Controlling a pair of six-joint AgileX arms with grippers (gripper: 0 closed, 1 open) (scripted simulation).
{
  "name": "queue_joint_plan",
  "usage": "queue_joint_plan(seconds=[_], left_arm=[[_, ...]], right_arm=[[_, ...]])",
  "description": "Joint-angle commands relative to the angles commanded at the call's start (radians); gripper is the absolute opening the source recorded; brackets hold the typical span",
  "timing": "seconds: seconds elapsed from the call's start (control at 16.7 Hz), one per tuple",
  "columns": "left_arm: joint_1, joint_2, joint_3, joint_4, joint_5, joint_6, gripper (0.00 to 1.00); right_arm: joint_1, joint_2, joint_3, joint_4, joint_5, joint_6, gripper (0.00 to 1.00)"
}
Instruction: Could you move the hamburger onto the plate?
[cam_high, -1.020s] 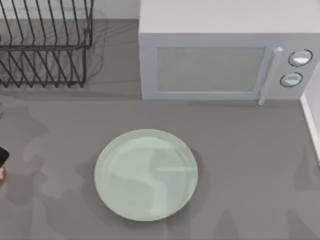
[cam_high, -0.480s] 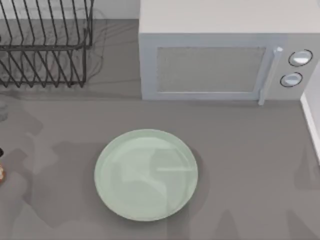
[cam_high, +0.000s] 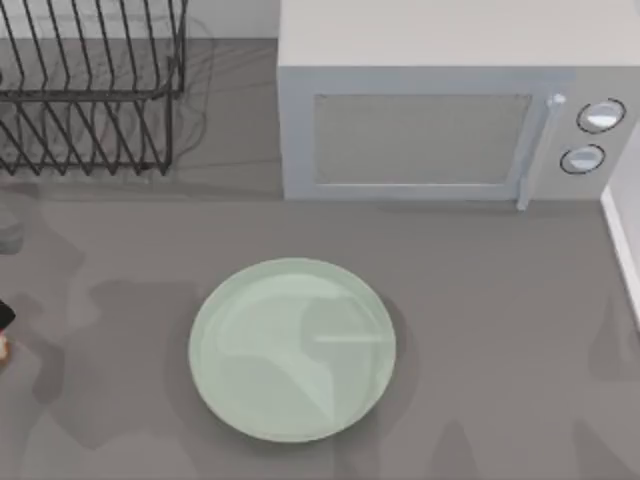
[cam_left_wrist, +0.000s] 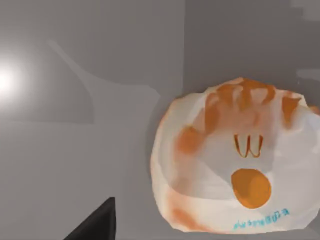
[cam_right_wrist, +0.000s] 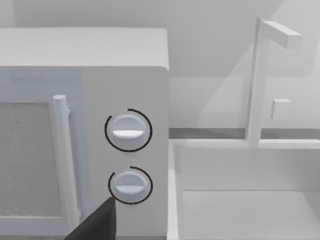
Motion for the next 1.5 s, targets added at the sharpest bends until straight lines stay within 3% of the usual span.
queue_joint_plan(seconds=[0.3,0.6,1.38,1.5], left_arm=[[0.003,0.104,-0.101,0.219,0.0,0.005,1.0],[0.004,0.123,-0.12,0.249,0.0,0.006,1.0],[0.004,0.123,-0.12,0.249,0.0,0.006,0.02],[0.004,0.123,-0.12,0.249,0.0,0.006,0.0]], right_arm=[[0.0,0.0,0.0,0.0,0.0,0.0,1.0],[0.0,0.0,0.0,0.0,0.0,0.0,1.0],[0.0,0.0,0.0,0.0,0.0,0.0,1.0],[0.0,0.0,0.0,0.0,0.0,0.0,1.0]])
